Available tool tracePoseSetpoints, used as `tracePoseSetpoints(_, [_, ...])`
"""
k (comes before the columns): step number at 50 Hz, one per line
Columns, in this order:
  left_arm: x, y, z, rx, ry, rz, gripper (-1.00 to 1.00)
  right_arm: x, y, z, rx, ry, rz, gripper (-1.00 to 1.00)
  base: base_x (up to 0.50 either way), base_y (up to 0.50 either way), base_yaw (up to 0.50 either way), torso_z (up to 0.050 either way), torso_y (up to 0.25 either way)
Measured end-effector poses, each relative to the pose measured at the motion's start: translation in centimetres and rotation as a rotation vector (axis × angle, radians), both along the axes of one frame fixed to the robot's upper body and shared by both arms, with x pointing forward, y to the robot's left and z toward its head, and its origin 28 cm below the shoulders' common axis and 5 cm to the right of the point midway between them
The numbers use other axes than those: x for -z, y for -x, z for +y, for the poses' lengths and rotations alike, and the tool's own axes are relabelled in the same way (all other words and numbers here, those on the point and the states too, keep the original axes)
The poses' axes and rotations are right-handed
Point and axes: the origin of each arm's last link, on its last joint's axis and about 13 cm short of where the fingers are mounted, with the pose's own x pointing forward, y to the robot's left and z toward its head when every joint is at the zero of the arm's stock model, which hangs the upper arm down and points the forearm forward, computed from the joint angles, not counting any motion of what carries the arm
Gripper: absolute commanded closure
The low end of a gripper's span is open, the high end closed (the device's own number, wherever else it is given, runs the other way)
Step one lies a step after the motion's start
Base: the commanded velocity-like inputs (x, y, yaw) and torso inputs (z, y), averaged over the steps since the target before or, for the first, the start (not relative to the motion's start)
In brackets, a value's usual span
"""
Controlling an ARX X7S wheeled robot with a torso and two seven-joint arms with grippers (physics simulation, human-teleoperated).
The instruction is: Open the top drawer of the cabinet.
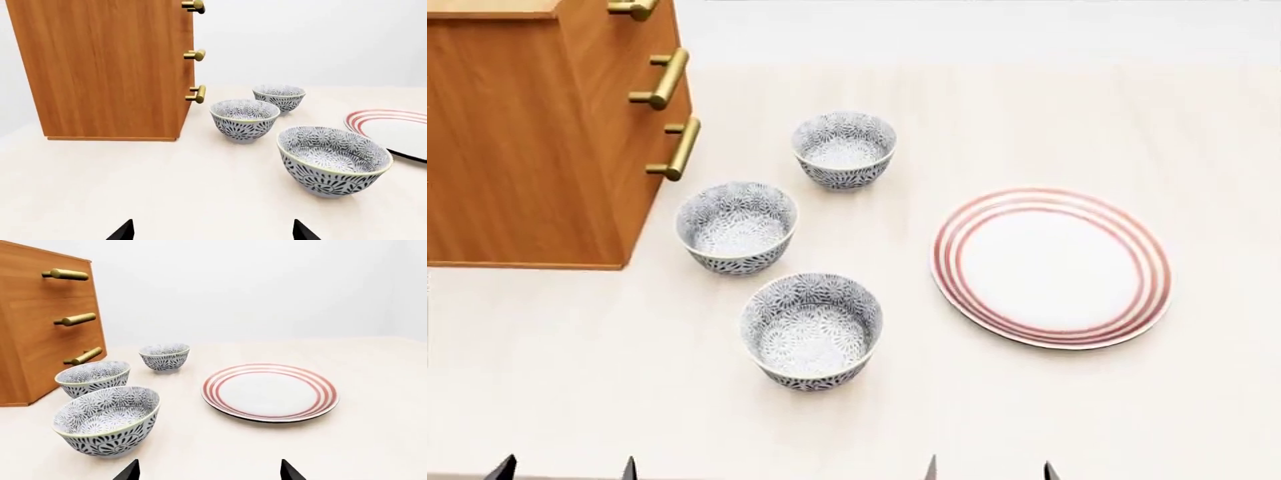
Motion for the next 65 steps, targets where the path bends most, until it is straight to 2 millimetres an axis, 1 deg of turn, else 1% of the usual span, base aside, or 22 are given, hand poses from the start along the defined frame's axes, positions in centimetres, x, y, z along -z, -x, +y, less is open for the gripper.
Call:
tracePoseSetpoints(26, [-0.11,0.03,0.06,0.021,0.033,0.007,-1.00,-0.07,0.02,0.21,-0.012,0.045,-0.005,-1.00,0.00,0.00,0.00,0.050,0.090])
tracePoseSetpoints(29, [-0.11,0.05,0.04,0.019,0.028,0.003,-1.00,-0.07,0.03,0.22,-0.012,0.046,-0.006,-1.00,0.00,0.00,0.00,0.000,0.000])
tracePoseSetpoints(65, [-0.03,0.03,-0.03,0.003,0.012,-0.002,-1.00,-0.05,0.02,0.22,-0.010,0.051,-0.002,-1.00,0.49,0.00,0.00,0.000,0.000])
